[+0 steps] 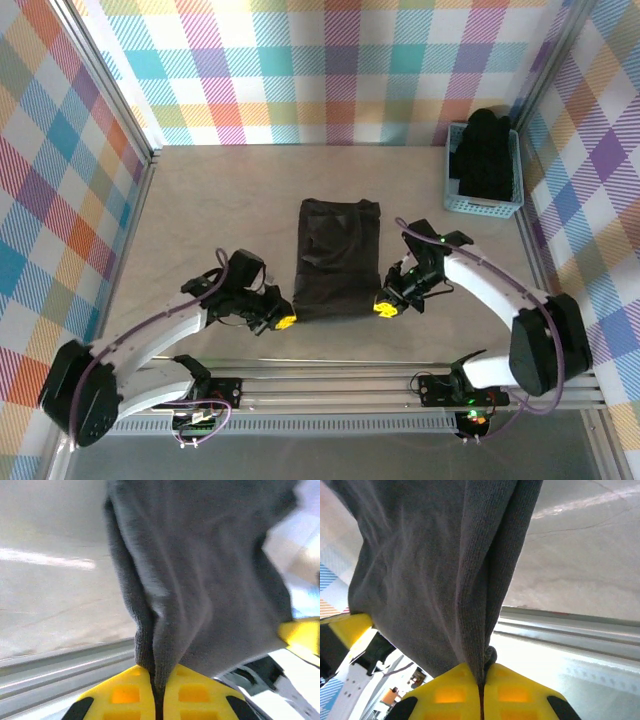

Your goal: Fold and stack the t-shirts

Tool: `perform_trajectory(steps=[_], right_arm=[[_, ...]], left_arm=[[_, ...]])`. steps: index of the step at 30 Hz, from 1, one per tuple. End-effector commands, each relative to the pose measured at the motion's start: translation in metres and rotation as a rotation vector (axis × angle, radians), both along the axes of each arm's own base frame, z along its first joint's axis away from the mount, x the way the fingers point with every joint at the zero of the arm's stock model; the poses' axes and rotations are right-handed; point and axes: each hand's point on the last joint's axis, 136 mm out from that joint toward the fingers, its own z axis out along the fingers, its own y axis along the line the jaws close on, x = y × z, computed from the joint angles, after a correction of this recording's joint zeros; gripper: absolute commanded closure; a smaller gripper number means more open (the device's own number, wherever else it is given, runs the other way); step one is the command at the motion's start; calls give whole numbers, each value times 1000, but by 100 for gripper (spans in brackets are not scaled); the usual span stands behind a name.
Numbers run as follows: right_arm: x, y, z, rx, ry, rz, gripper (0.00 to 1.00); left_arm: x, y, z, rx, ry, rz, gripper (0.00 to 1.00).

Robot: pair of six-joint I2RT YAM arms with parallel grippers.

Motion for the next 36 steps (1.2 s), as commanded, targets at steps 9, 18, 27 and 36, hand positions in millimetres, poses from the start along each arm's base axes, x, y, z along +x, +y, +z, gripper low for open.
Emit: perform_trajectory(steps=[9, 18, 27, 36], right_arm=[[80, 5, 82, -23, -79, -115, 100], [237, 8, 50, 24, -44, -297, 100], [357, -17, 26, -109, -244, -300, 39], [289, -5, 96, -107, -580, -145, 37]], left_arm=[[93, -12, 92, 26, -191, 180, 100], [271, -11, 73, 146, -213, 371, 100], [361, -28, 41, 214, -206, 305, 27], [207, -59, 18, 69, 3, 428, 34]])
